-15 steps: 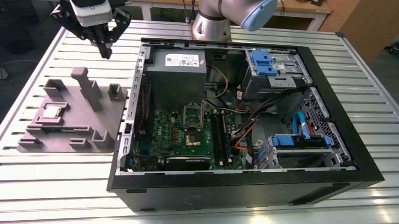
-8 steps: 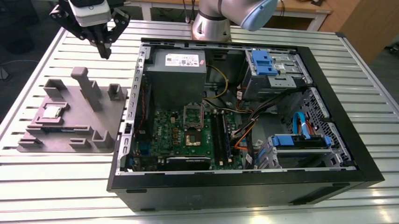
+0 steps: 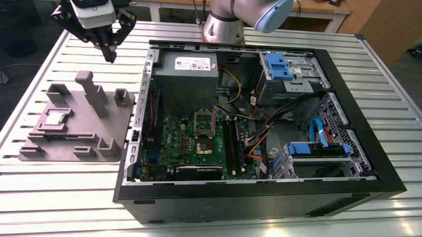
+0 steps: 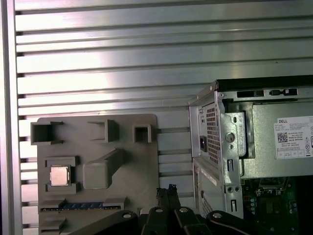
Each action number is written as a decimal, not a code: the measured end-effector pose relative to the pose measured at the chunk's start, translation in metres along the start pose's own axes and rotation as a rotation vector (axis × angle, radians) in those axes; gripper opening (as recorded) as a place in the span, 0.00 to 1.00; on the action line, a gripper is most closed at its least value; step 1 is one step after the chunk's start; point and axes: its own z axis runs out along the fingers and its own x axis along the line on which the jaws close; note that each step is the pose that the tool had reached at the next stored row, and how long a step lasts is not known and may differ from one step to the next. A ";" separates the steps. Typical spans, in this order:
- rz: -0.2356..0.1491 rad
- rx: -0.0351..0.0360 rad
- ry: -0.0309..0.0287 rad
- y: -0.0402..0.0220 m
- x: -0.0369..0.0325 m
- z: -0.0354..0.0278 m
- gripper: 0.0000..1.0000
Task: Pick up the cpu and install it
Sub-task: 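Reach for the cpu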
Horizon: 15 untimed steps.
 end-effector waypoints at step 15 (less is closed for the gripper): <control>0.000 0.0001 0.0002 -0.0004 0.0050 0.0009 0.10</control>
